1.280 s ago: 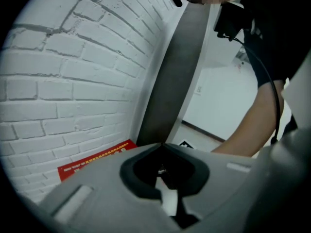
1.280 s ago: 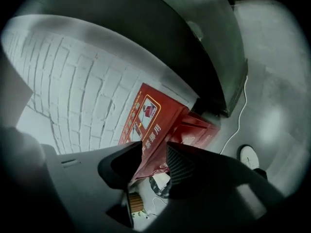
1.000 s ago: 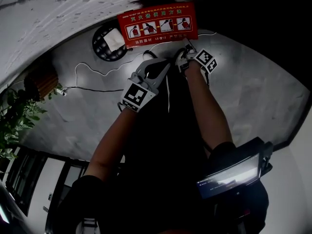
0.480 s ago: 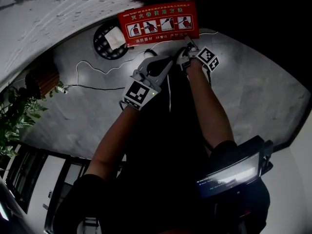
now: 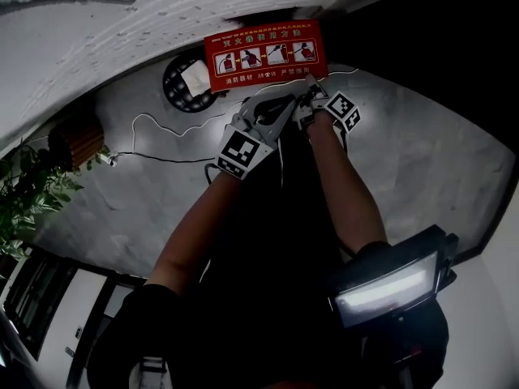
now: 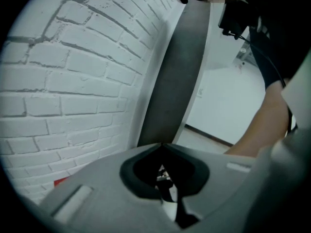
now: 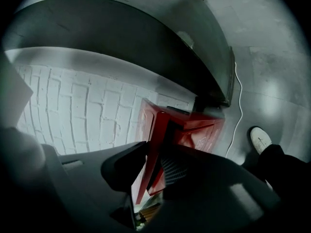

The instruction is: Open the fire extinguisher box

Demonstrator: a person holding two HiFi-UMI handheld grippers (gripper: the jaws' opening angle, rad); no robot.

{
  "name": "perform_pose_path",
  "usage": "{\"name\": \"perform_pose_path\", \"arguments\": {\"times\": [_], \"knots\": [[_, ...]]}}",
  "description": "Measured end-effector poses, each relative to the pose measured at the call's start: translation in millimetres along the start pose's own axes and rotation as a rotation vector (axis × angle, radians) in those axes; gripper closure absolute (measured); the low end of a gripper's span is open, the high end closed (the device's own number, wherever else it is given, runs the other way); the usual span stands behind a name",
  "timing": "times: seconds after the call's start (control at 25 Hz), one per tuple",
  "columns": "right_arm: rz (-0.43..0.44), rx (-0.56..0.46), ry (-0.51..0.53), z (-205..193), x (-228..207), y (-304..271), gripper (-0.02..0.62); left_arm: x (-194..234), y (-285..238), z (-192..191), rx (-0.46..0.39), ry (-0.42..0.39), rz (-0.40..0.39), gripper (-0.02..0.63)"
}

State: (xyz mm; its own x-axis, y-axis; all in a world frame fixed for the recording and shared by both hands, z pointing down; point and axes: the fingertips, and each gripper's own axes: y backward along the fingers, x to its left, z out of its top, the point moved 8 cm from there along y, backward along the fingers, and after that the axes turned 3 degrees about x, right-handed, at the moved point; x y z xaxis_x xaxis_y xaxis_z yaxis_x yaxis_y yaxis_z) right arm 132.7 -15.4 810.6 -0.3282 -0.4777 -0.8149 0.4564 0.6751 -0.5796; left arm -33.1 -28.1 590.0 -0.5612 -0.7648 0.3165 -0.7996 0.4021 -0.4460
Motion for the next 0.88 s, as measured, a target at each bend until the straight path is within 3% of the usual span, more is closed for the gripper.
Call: {"name": "perform_pose_path", "arguments": {"times": [0.36,0.88], "knots": [[0.107,-0.031,0.031,13.5,63.4,9.9,0.502,-5.6,2.9,48.1,-0.041,-0.037,-0.019,0.603],[0.274,-0.136,0.086,57.7,148.8,-28.8,0.522,19.4,31.4,80.4,-0.119,-0.039,0.04,0.603]]}}
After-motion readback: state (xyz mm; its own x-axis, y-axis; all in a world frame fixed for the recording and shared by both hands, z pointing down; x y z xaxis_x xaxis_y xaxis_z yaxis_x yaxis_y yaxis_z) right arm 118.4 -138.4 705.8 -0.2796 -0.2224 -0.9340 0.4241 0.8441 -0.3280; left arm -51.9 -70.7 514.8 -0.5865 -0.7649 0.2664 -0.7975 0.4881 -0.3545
